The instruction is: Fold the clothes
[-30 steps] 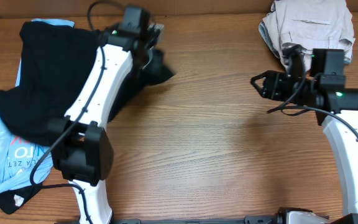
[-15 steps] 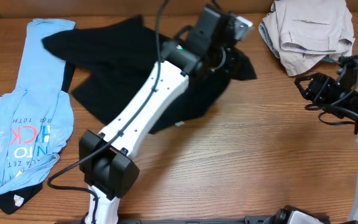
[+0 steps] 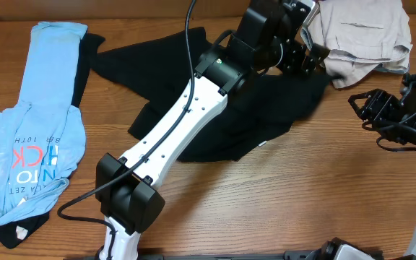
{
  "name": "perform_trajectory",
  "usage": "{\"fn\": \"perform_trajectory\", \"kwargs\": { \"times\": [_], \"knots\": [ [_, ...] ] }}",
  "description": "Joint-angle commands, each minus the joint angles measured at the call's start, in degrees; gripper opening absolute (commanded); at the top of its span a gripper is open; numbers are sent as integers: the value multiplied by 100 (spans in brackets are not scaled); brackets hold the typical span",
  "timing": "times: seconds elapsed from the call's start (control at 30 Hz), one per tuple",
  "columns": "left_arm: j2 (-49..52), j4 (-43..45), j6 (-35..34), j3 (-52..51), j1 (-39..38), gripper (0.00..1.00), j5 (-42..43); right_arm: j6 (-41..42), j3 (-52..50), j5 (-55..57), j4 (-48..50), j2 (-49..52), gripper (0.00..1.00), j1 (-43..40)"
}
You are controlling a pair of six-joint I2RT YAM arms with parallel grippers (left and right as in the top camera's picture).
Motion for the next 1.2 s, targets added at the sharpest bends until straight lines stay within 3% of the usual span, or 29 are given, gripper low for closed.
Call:
{"fn": "perform_trajectory", "kwargs": {
  "times": [0.0, 0.23, 0.47, 0.77, 1.03, 1.17],
  "knots": [
    [-181, -492, -70, 111, 398, 100, 94, -44, 120, -46, -81, -127, 70, 35],
    [-424, -2291, 433, 111, 1757, 100, -127, -168, 120, 22, -249, -125, 70, 953],
    [-411, -3554, 726, 101, 2931, 100, -793, 356, 114, 1150, -31, 83, 69, 2830],
    [-411, -4004, 728, 101, 3528, 100, -1182, 1104, 114, 2258, 289, 1305, 63, 4741],
    [-409, -4070, 730, 98, 3536, 100, -1556, 1165, 114, 2430, 769, 2643, 51, 5082],
    [-409, -4107, 815, 96, 3534, 100, -1582, 1163, 114, 2588, 898, 2927, 50, 5062]
  ]
}}
